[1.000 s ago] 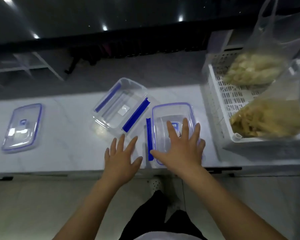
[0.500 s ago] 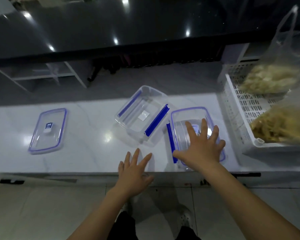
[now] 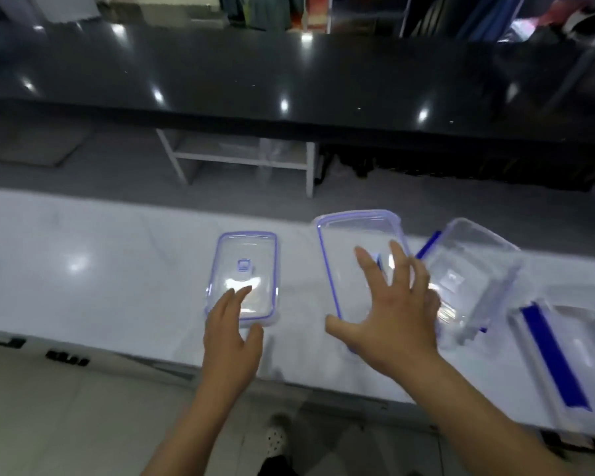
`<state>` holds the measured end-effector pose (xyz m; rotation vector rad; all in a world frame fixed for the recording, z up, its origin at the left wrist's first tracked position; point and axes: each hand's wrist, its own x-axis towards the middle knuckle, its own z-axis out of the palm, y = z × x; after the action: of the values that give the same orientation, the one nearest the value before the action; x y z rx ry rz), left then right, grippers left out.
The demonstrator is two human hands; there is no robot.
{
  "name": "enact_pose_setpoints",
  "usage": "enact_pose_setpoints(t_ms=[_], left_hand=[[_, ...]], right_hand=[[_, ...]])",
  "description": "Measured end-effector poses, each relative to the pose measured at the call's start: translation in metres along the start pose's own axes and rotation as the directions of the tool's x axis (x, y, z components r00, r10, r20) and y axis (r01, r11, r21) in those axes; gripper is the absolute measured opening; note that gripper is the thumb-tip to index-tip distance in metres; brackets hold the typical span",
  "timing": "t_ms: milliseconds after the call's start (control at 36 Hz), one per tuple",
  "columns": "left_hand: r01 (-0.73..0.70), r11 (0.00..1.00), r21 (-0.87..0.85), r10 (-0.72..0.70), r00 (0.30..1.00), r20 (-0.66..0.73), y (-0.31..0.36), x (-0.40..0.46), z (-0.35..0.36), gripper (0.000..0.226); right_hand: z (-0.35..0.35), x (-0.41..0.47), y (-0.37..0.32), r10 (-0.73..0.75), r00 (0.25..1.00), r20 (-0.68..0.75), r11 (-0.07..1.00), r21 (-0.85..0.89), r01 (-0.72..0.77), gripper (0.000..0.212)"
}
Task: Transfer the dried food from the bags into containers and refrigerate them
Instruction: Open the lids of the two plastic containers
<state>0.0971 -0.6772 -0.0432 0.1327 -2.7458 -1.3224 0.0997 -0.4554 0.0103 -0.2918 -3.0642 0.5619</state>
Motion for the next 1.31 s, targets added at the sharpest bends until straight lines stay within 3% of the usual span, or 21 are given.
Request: enact_pose_setpoints(t_ms=[83, 194, 250, 500, 667, 778, 861, 972, 1056, 1111, 1222, 1306], left_hand=[[0.040, 0.993, 0.111, -0.042, 0.999, 0.015, -0.048, 0.029, -0.035, 0.053], [0.112, 0.867, 0.485, -0.227, 0.956, 0.185, -0.108, 0.048, -0.051, 0.080], [0.101, 0.833, 0.544, -0.270, 0.933, 0.240, -0.129, 0.049, -0.051, 0.087], [0.020, 0.815, 0.579, -0.238, 0.923, 0.302, -0.151, 0.038, -0.048, 0.085], [-0.002, 0.812, 0.584, -0.215, 0.929, 0.302, -0.155, 0.038, -0.047, 0.086], [0.041, 0.836, 0.548, -0.242, 0.923, 0.300, -0.153, 0.041, -0.051, 0.094], [0.092, 0.868, 0.488, -0.252, 0.928, 0.274, -0.143, 0.046, -0.055, 0.103], [-0.012, 0.914, 0.406, -0.111, 0.955, 0.276, -0.116, 0.053, -0.059, 0.101], [-0.208, 0.950, 0.231, 0.138, 0.948, 0.286, -0.080, 0.057, -0.044, 0.090], [-0.310, 0.943, 0.118, 0.265, 0.918, 0.294, -0.051, 0.057, -0.024, 0.084], [-0.383, 0.924, 0.011, 0.342, 0.839, 0.423, 0.003, 0.046, 0.022, 0.078], [-0.452, 0.892, -0.001, 0.373, 0.734, 0.568, 0.037, 0.034, 0.061, 0.083]], right_hand=[[0.046, 0.013, -0.063, -0.039, 0.992, 0.123, 0.999, 0.038, 0.035, 0.114], [0.101, 0.041, -0.121, -0.040, 0.969, 0.242, 0.999, 0.023, 0.036, 0.114], [0.124, 0.054, -0.142, -0.012, 0.958, 0.286, 1.000, -0.008, 0.015, 0.114], [0.178, 0.071, -0.185, 0.114, 0.931, 0.346, 0.990, -0.123, -0.076, 0.114], [0.181, 0.077, -0.199, 0.088, 0.932, 0.350, 0.994, -0.094, -0.058, 0.117], [0.164, 0.085, -0.190, 0.032, 0.923, 0.383, 0.998, 0.033, -0.049, 0.098], [0.137, 0.078, -0.161, -0.047, 0.953, 0.299, 0.993, 0.122, 0.010, 0.081], [0.090, 0.033, -0.096, -0.065, 0.953, 0.296, 0.997, 0.057, 0.050, 0.074], [0.052, -0.014, -0.045, 0.070, 0.951, 0.302, 0.982, 0.148, -0.119, 0.070], [0.031, -0.042, -0.016, 0.201, 0.947, 0.251, 0.951, 0.180, -0.250, 0.068], [0.001, -0.083, 0.026, 0.424, 0.893, 0.149, 0.860, 0.244, -0.449, 0.069], [-0.016, -0.107, 0.056, 0.537, 0.831, 0.145, 0.797, 0.237, -0.556, 0.072]])
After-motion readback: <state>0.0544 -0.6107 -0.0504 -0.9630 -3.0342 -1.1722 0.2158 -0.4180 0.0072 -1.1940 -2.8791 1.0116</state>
